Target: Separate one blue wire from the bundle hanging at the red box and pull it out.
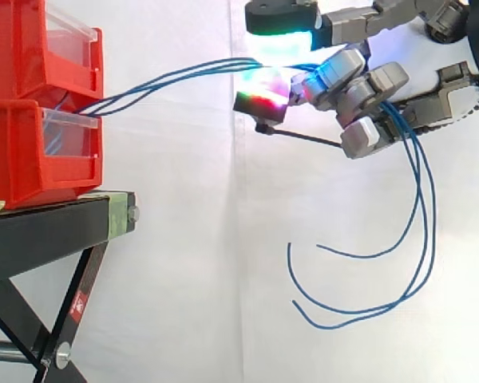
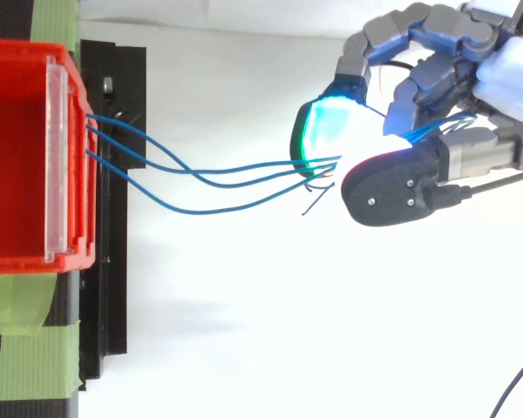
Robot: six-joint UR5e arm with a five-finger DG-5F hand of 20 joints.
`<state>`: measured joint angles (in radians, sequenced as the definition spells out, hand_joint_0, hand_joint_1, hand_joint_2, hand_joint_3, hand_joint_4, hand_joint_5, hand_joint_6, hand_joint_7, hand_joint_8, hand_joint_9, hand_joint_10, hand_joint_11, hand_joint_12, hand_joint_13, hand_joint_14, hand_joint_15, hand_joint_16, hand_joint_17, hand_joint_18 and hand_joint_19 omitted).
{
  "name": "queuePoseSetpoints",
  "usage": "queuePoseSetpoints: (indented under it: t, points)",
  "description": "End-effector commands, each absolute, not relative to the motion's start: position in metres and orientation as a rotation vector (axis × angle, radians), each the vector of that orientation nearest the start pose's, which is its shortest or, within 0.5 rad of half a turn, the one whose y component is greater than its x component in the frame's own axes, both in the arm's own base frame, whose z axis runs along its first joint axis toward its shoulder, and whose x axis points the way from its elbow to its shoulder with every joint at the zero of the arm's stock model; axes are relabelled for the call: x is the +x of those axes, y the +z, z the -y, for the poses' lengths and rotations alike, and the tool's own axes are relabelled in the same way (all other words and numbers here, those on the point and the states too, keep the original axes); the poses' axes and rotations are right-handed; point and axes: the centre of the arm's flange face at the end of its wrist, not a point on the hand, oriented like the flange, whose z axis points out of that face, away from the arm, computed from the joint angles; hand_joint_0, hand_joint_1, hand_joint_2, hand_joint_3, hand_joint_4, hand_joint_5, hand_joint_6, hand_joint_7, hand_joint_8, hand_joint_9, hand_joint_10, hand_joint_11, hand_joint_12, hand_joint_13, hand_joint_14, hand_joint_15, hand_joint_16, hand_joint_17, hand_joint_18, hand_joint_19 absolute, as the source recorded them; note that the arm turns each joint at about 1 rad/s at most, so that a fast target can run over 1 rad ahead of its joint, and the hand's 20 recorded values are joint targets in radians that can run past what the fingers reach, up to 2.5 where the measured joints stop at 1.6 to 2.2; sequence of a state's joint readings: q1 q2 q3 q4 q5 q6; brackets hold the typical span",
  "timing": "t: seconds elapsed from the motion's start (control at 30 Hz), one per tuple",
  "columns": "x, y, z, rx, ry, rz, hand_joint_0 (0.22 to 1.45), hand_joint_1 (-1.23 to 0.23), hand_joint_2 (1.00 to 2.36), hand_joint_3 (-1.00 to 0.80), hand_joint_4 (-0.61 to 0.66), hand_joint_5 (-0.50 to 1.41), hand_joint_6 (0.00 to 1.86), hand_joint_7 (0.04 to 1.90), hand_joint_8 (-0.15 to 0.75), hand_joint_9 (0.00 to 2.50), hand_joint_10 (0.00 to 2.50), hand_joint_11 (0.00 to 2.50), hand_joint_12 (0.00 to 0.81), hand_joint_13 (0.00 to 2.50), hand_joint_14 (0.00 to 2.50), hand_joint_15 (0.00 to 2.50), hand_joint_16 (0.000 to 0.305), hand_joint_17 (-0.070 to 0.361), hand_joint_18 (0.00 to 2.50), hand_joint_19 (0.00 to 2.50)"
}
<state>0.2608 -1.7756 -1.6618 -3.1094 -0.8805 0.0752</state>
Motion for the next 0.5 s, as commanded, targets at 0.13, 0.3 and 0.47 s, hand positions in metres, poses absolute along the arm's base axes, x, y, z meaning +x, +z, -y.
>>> queuePoseSetpoints:
  t: [0.13,0.3,0.47]
  points:
    - [0.5436,0.3478,0.0577,1.506,0.740,-1.048,0.64,-1.00,1.01,-0.41,0.25,-0.23,0.97,0.87,0.352,1.01,0.79,1.54,0.418,1.20,1.06,1.59,0.053,0.120,1.18,1.00]
    - [0.5429,0.3480,0.0587,1.506,0.738,-1.048,0.58,-0.88,1.01,-0.41,0.22,-0.21,0.96,0.88,0.341,1.13,0.72,1.57,0.427,1.23,1.09,1.54,0.052,0.117,1.20,1.03]
    - [0.5429,0.3480,0.0587,1.507,0.739,-1.047,0.55,-0.83,1.01,-0.43,0.21,-0.20,0.95,0.89,0.347,1.18,0.69,1.59,0.425,1.24,1.13,1.51,0.052,0.118,1.21,1.04]
